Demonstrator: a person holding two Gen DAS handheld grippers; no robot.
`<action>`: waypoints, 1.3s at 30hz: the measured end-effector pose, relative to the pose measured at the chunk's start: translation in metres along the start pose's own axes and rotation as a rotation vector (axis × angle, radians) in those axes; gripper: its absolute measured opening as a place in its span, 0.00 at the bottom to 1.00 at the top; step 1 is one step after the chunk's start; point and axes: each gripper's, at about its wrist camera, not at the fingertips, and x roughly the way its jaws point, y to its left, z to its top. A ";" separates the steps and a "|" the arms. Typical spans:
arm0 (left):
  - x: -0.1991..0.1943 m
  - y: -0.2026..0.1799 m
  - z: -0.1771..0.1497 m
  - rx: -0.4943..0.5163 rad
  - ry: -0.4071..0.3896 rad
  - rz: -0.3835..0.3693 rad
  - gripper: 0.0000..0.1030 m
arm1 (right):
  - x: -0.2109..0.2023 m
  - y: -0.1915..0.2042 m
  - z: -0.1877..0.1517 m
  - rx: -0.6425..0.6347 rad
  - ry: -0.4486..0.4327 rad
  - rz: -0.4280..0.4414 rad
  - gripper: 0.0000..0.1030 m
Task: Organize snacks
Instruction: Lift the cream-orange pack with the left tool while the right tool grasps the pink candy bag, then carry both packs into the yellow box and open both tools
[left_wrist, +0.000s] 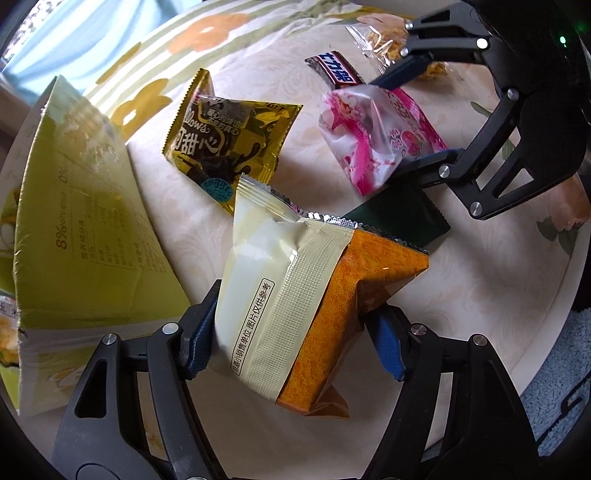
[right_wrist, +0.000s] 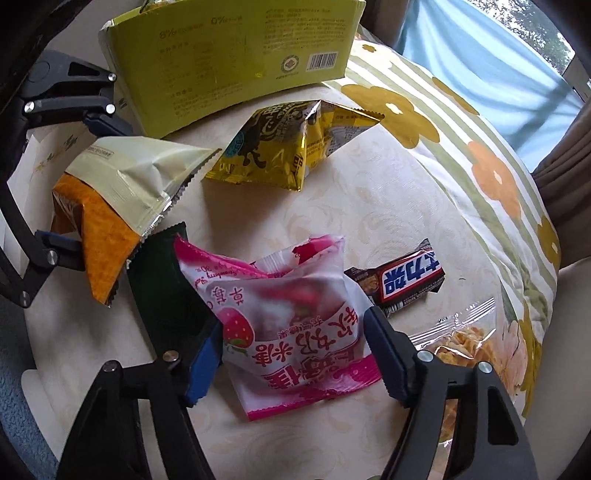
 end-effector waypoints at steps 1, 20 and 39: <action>-0.001 0.000 0.000 -0.006 -0.002 0.002 0.67 | 0.000 0.000 -0.001 0.014 -0.004 0.019 0.60; -0.033 -0.010 0.008 -0.084 -0.064 0.044 0.67 | -0.050 -0.021 -0.019 0.238 -0.120 0.045 0.38; -0.167 0.092 0.004 -0.458 -0.312 0.133 0.67 | -0.185 -0.020 0.081 0.243 -0.311 -0.034 0.38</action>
